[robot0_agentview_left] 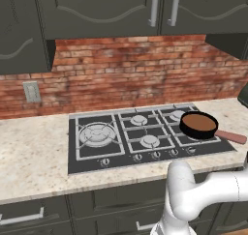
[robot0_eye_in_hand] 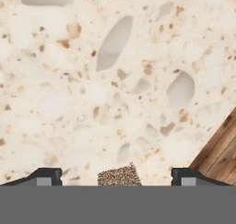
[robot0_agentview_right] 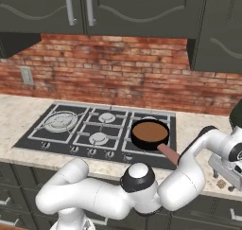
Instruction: Pick up the sugar cube(s) and place them in the saucepan with hot chocolate.
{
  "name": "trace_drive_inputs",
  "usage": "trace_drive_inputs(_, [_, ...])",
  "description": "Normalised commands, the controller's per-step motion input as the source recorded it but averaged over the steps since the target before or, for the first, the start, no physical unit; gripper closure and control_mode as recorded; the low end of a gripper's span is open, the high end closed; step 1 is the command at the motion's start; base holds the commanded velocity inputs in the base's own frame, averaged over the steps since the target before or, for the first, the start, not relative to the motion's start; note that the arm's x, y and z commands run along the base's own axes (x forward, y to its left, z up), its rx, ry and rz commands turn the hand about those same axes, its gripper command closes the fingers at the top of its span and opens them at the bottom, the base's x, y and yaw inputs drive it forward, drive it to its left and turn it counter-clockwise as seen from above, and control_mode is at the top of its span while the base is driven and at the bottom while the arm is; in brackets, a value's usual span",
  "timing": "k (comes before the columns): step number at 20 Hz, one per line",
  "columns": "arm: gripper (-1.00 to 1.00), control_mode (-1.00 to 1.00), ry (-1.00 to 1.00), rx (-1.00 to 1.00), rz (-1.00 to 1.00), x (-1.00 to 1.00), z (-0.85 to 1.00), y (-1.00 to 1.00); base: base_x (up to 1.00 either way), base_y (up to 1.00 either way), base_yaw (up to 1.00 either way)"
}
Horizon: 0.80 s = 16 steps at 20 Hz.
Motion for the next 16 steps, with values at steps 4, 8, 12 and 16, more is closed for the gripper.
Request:
trace_drive_inputs(4, [1.0, -1.0, 0.01, 0.0, 0.0, -0.15, -0.2, 0.0, 0.0, 0.0, 0.0])
trace_drive_inputs(8, [1.0, -1.0, 0.06, 0.01, 0.0, -0.19, -0.18, 0.0, 0.0, 0.0, 0.0])
trace_drive_inputs(12, [1.0, -1.0, 0.05, 0.01, 0.0, -0.19, -0.19, 0.0, 0.0, 0.0, 0.0])
trace_drive_inputs(16, [1.0, -1.0, 0.01, 0.01, -0.01, -0.18, -0.08, -0.01, 0.0, 0.0, 0.0])
